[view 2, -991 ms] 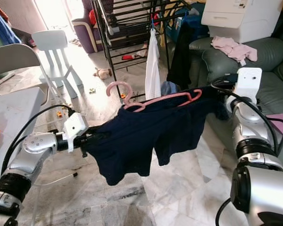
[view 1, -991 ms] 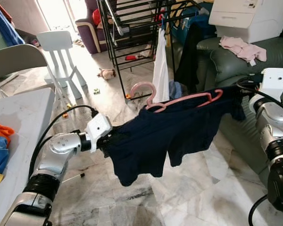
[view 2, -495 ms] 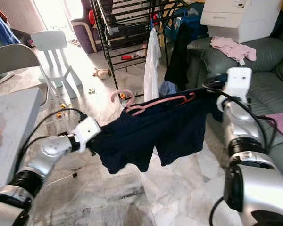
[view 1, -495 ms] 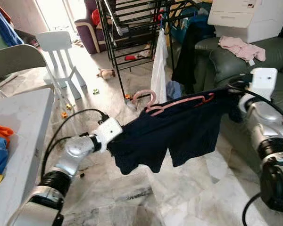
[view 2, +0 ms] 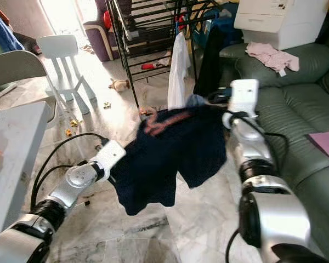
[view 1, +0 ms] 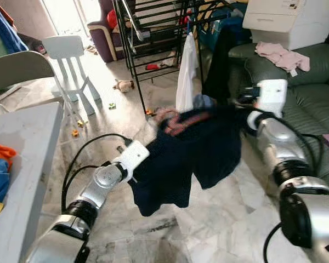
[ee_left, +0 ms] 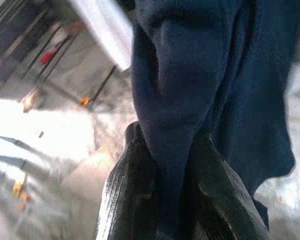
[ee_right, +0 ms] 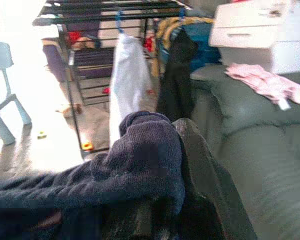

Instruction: Hang hanger

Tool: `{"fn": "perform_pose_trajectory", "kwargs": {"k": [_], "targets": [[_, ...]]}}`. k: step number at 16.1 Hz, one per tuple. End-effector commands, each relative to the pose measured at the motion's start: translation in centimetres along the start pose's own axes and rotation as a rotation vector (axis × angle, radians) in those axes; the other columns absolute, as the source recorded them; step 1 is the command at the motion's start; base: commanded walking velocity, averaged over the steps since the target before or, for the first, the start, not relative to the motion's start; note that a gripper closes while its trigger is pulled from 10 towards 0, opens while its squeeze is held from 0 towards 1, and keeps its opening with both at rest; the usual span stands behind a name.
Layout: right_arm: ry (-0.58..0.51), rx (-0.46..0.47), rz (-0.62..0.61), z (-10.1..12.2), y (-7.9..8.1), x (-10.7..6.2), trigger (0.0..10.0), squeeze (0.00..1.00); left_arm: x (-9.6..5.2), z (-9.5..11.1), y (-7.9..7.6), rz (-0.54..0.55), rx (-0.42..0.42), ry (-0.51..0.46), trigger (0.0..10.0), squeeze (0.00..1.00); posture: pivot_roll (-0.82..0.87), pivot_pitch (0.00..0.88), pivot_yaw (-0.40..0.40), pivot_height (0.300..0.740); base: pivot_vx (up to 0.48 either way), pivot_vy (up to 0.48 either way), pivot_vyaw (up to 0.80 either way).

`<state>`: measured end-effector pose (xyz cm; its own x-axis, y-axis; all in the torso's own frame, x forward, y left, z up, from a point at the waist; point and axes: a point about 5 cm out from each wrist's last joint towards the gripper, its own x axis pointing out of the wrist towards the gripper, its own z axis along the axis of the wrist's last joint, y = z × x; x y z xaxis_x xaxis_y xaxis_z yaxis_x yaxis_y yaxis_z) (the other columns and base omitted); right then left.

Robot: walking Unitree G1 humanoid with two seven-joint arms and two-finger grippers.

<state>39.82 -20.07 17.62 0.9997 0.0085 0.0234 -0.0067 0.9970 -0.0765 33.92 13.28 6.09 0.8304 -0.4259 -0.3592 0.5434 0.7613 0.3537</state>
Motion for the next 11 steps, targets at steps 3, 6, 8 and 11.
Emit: {"fn": "perform_pose_trajectory", "kwargs": {"k": [3, 6, 8, 11], "targets": [[-0.068, -0.012, 0.158, 1.1, 3.0, 0.2, 0.0, 0.00, 0.2, 0.7, 1.6, 0.177, -0.200, -0.019, 0.0, 0.00, -0.14, 0.000, 0.080, 0.740, 0.000, 0.000, 0.00], [-0.040, -0.037, 0.307, -0.6, 5.7, -0.6, 0.0, 0.00, 0.8, 2.0, 1.6, 0.246, -0.291, -0.060, 0.0, 0.00, -0.13, 0.000, 0.084, 0.740, 0.000, 0.000, 0.00], [-0.019, -0.018, 0.386, -1.3, 7.1, -1.1, 0.0, 0.00, 1.0, 2.7, 1.7, 0.276, -0.336, -0.075, 0.0, 0.00, -0.13, 0.000, 0.085, 0.740, 0.000, 0.000, 0.00], [0.020, -0.015, 0.545, -2.6, 9.1, -2.2, 0.0, 0.00, 1.2, 3.0, 1.6, 0.284, -0.350, -0.073, 0.0, 0.00, -0.13, 0.000, 0.086, 0.740, 0.000, 0.000, 0.00]]}}
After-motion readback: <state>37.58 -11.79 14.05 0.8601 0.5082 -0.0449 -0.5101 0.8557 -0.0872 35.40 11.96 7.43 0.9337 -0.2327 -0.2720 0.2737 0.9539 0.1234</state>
